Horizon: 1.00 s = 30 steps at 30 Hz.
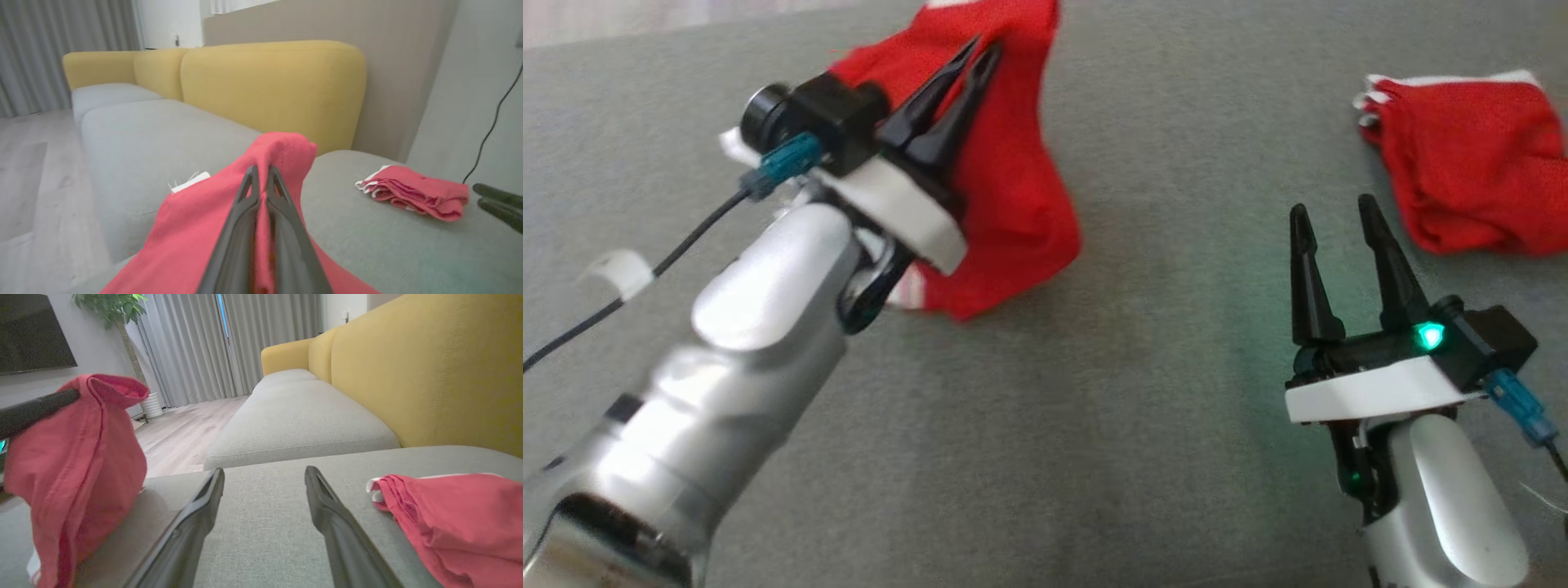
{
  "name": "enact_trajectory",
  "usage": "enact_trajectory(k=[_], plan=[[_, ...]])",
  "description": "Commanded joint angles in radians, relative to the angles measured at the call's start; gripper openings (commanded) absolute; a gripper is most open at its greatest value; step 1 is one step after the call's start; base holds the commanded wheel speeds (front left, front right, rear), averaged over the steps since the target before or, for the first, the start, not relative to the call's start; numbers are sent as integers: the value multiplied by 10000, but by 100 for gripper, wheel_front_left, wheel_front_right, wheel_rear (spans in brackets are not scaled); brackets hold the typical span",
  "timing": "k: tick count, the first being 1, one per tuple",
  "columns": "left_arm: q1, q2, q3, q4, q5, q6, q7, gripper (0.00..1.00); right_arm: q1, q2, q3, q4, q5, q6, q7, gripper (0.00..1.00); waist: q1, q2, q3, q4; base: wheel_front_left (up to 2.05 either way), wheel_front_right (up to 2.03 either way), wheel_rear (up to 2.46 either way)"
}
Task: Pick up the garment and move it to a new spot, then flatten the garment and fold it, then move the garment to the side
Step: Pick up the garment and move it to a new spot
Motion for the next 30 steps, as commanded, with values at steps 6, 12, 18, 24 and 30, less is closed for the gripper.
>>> enact_trajectory(k=[6,12,18,24,30], plan=[[-1261,-704,270,-65,-20,226,-132,0,-553,-20,606,-434,472,19,-88,100,1,0,438,-1214,0,0,0],[-1851,-1269,642,758,54,588,-460,100,-736,-20,751,-496,726,19,-88,100,1,0,570,-1681,0,0,0],[-1702,-972,1241,1057,315,611,-644,100,-667,-20,463,-553,613,19,-88,100,1,0,421,-1264,0,0,0],[-628,-453,2326,78,887,672,-653,100,-493,-20,148,-508,282,19,-88,100,1,0,37,-462,0,0,0],[2115,113,3987,-1697,1888,722,-655,100,-86,-20,-163,-337,-229,19,-88,100,1,0,-668,582,0,0,0]])
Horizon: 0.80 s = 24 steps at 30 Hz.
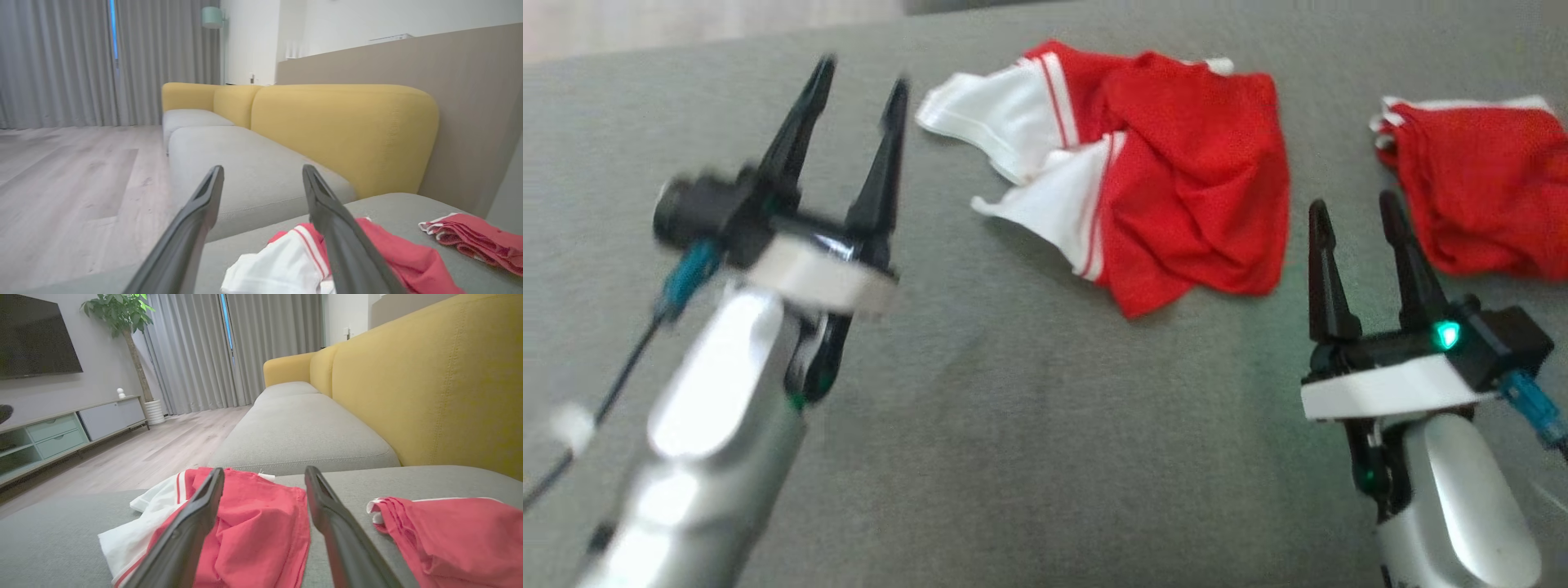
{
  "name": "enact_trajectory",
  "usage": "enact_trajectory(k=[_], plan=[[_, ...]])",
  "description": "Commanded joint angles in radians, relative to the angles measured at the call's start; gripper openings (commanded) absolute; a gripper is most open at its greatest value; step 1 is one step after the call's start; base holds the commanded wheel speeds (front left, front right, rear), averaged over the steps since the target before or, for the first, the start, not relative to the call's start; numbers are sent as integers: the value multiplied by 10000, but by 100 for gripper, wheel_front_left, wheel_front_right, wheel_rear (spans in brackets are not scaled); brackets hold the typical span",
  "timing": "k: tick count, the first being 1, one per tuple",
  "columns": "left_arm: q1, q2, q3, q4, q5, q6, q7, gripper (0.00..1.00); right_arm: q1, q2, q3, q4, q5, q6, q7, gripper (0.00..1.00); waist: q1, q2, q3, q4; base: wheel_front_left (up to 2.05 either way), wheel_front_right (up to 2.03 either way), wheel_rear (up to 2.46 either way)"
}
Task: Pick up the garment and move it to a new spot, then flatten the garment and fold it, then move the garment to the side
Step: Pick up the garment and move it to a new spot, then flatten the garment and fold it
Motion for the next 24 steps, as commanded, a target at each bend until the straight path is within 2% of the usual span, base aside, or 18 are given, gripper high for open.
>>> enact_trajectory(k=[1,6,13,17,24], plan=[[-83,329,559,-455,119,44,-40,100,54,-22,148,-273,-54,19,-63,100,0,0,-442,447,0,0,0],[2235,70,1794,-1502,671,136,-40,100,431,-22,75,-146,-162,19,-63,100,0,0,-849,852,0,0,0],[4614,-1051,3277,-2379,1319,5,-41,100,749,-22,142,-41,-130,19,-63,100,0,0,-1087,974,0,0,0],[4857,-1468,3660,-2402,1935,-324,-41,100,768,-22,211,-42,-100,19,-63,100,0,0,-1065,943,0,0,0],[4559,-1801,3758,-2228,2254,-588,-41,100,698,-22,287,-43,-154,19,-63,100,0,0,-889,834,0,0,0]])
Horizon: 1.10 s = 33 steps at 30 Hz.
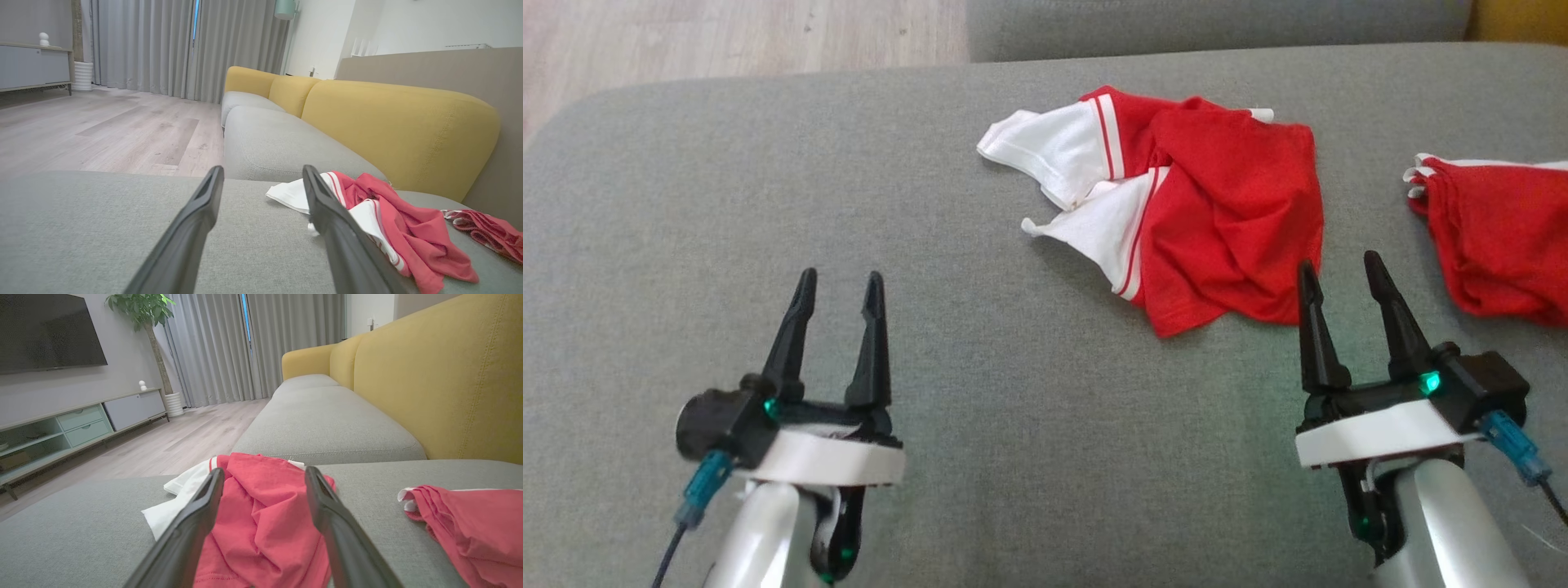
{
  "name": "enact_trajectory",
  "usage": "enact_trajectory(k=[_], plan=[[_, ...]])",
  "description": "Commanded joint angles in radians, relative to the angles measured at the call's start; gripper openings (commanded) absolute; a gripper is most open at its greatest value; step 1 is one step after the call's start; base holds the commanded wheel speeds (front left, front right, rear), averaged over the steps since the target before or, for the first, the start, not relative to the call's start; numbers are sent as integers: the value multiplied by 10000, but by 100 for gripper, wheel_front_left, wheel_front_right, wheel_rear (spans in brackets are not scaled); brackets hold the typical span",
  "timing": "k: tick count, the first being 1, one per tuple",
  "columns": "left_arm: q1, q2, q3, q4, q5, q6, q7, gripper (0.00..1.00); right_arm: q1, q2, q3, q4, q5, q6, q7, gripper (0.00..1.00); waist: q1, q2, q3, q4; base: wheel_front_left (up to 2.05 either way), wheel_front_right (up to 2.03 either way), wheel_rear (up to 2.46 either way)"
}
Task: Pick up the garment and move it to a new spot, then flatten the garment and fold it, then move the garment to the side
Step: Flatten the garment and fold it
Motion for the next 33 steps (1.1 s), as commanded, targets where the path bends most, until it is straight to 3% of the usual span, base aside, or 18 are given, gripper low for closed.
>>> enact_trajectory(k=[1,7,10,18,24,32,33], plan=[[-637,-10,236,-170,172,-70,-43,100,-241,-24,259,-306,-67,19,-63,100,1,-1,104,-63,0,0,0],[-1622,-40,-801,998,430,-138,-43,100,-435,-24,306,-347,-86,19,-63,100,1,-1,518,-364,0,0,0],[-2367,3,-1814,1809,441,-146,-13,100,-543,-24,344,-364,-67,19,-63,100,1,-1,759,-567,0,0,0],[-4154,417,-3606,3694,1052,-148,220,100,-762,-24,401,-439,37,19,-63,100,1,-1,1248,-1006,0,0,0],[-5455,629,-4237,5156,2229,339,246,100,-950,-24,478,-513,122,19,-63,100,1,-1,1629,-1325,0,0,0],[-6498,587,-4516,6289,2775,854,37,100,-1080,-24,560,-578,208,19,-63,100,1,-1,1957,-1610,0,0,0],[-6549,557,-4504,6371,2737,850,20,68,-1087,-24,566,-578,220,19,-63,100,1,-1,1968,-1638,0,0,0]])
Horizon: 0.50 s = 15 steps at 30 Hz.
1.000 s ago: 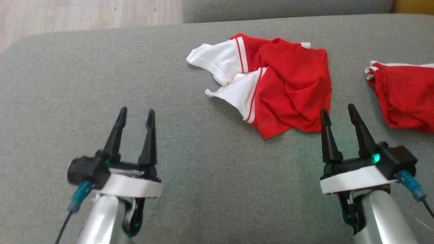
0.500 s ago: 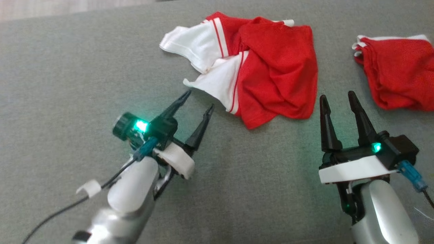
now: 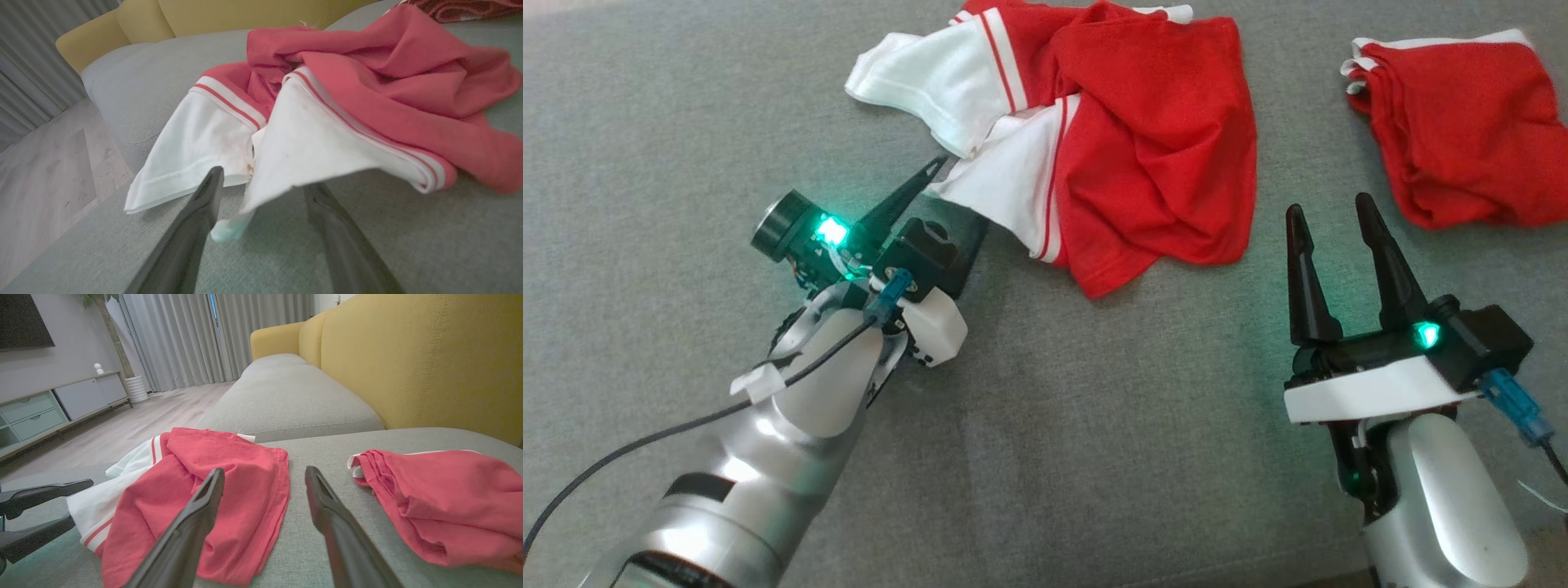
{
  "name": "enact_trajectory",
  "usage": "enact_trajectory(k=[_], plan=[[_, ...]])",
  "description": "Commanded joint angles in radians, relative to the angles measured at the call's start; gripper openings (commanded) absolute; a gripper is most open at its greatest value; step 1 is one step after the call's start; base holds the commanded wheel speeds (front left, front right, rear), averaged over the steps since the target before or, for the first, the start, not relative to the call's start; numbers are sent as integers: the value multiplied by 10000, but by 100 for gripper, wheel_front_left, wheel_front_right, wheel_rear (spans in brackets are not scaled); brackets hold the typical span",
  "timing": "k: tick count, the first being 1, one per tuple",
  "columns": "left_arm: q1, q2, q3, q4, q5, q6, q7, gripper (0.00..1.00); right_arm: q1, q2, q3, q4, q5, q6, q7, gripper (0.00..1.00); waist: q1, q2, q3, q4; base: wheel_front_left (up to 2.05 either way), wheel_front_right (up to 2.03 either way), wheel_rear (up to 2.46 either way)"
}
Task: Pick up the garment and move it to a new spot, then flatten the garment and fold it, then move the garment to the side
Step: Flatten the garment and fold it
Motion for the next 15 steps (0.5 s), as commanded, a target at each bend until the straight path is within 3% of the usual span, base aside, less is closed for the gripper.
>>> enact_trajectory(k=[1,6,15], plan=[[-391,172,233,-164,-71,8,-141,0,-226,-24,217,-331,108,19,-63,100,-1,0,18,-41,0,0,0],[-327,164,399,-437,-269,208,-180,0,-133,-24,86,-274,89,19,-63,100,-1,0,-158,58,0,0,0],[1213,1135,1645,-3651,-707,1207,-185,0,91,-24,22,10,-108,19,-63,100,-1,0,-979,904,0,0,0]])
